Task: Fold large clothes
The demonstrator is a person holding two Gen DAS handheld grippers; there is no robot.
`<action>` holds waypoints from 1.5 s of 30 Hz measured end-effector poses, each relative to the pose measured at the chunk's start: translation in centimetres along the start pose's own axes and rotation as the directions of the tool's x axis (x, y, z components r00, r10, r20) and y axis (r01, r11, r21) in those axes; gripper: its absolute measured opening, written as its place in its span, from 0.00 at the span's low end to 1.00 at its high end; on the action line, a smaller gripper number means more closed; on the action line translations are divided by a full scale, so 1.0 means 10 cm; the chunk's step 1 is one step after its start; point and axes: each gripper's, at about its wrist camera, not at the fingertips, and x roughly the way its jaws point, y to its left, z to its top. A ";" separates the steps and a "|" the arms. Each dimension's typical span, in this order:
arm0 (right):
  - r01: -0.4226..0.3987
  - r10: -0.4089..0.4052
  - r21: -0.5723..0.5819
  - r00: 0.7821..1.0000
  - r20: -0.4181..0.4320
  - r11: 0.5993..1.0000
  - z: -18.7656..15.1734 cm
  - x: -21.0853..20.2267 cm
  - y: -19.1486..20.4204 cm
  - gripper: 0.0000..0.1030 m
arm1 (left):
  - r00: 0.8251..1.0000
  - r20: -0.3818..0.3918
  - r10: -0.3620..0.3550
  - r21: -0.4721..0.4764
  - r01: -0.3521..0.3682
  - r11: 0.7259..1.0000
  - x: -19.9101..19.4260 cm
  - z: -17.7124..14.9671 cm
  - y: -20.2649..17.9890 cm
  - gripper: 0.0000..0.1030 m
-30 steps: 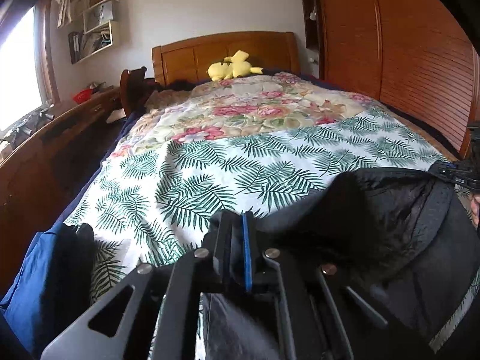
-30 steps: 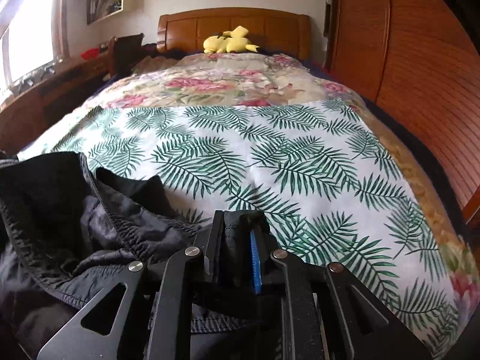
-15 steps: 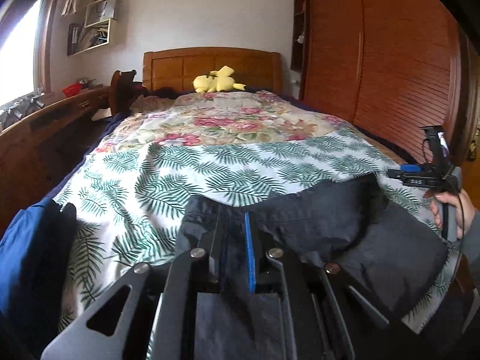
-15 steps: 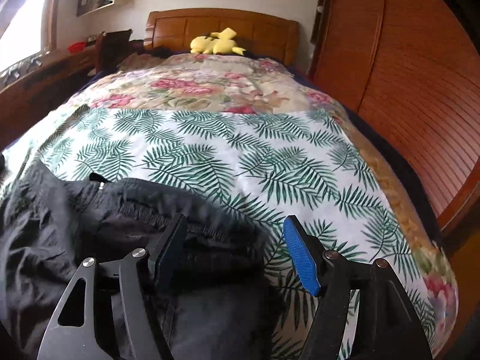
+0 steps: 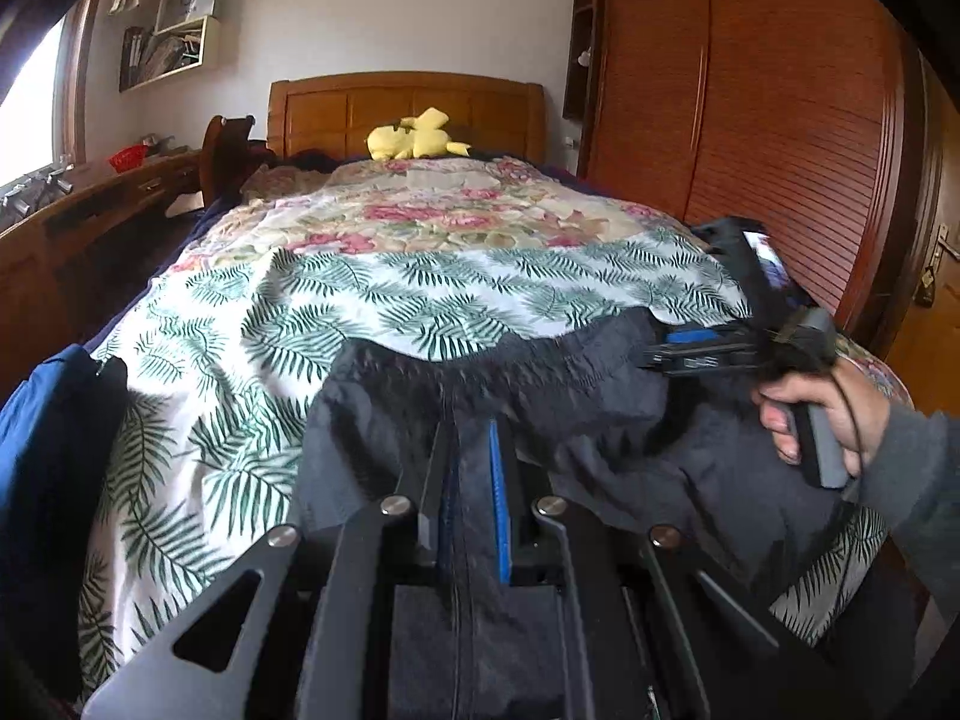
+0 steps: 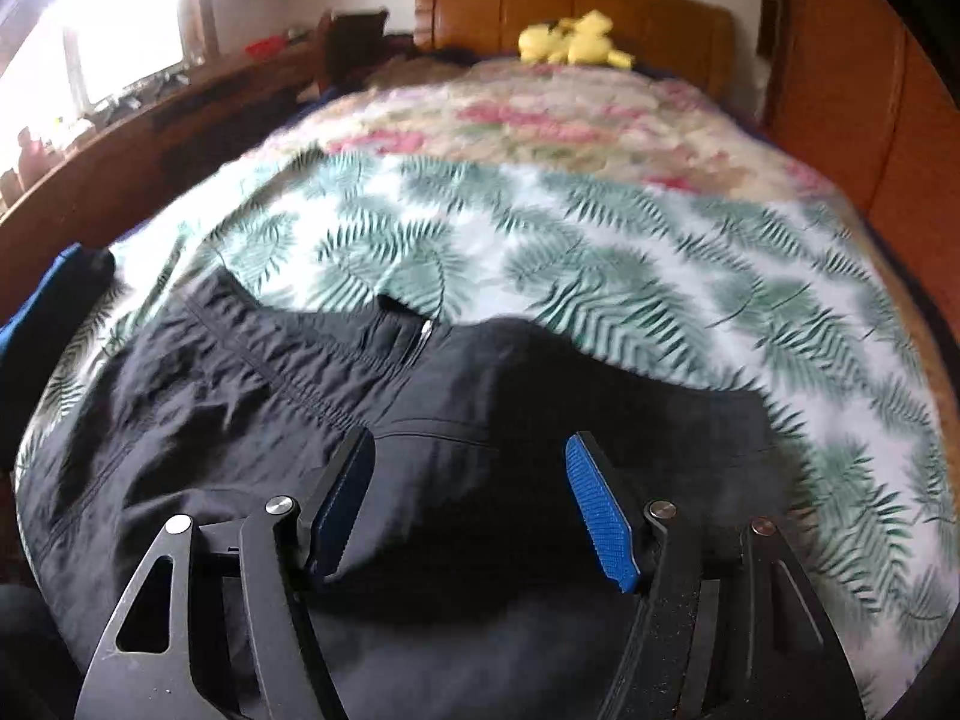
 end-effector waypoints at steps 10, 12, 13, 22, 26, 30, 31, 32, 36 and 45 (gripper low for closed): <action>0.056 -0.059 -0.078 0.998 -0.035 0.995 0.09 0.35 0.10 0.16 | 1.000 -0.024 -0.005 0.011 0.005 1.000 0.01 -0.05 -0.03 0.07; 0.072 -0.073 -0.092 0.997 -0.014 0.993 0.15 0.38 0.13 0.11 | 1.000 -0.025 -0.006 0.007 0.006 1.000 0.01 -0.04 -0.02 0.07; 0.077 -0.078 -0.088 0.997 -0.008 0.993 0.18 0.40 0.13 0.10 | 1.000 -0.025 -0.009 0.005 0.009 1.000 0.01 -0.04 -0.02 0.07; 0.086 -0.086 -0.025 0.996 -0.011 0.996 0.36 0.56 0.08 0.17 | 0.999 -0.035 -0.012 0.013 0.013 1.000 0.03 -0.05 -0.05 0.07; 0.086 -0.086 -0.012 0.996 0.030 0.996 0.49 0.36 -0.01 0.45 | 0.999 -0.031 -0.022 0.018 0.023 1.000 0.02 -0.04 -0.07 0.07; 0.110 -0.112 0.025 0.989 0.101 0.994 0.66 0.01 -0.28 0.59 | 0.999 -0.031 -0.032 0.027 0.033 0.999 0.02 -0.04 -0.11 0.07; 0.127 -0.129 0.025 0.987 0.099 0.992 0.68 -0.04 -0.37 0.60 | 0.999 -0.029 -0.034 0.029 0.035 0.999 0.01 -0.04 -0.12 0.07; 0.137 -0.139 0.025 0.986 0.091 0.990 0.69 -0.06 -0.43 0.60 | 0.999 -0.029 -0.035 0.030 0.036 0.999 0.01 -0.03 -0.12 0.07; 0.172 -0.171 0.045 0.985 -0.022 0.984 0.53 0.00 -0.89 0.60 | 0.999 -0.025 -0.042 0.026 0.043 0.999 0.00 -0.03 -0.12 0.07; 0.173 -0.130 0.210 0.970 -0.205 0.962 -0.11 0.38 -1.57 0.59 | 0.998 -0.042 -0.049 0.042 0.051 0.998 0.06 -0.04 -0.20 0.07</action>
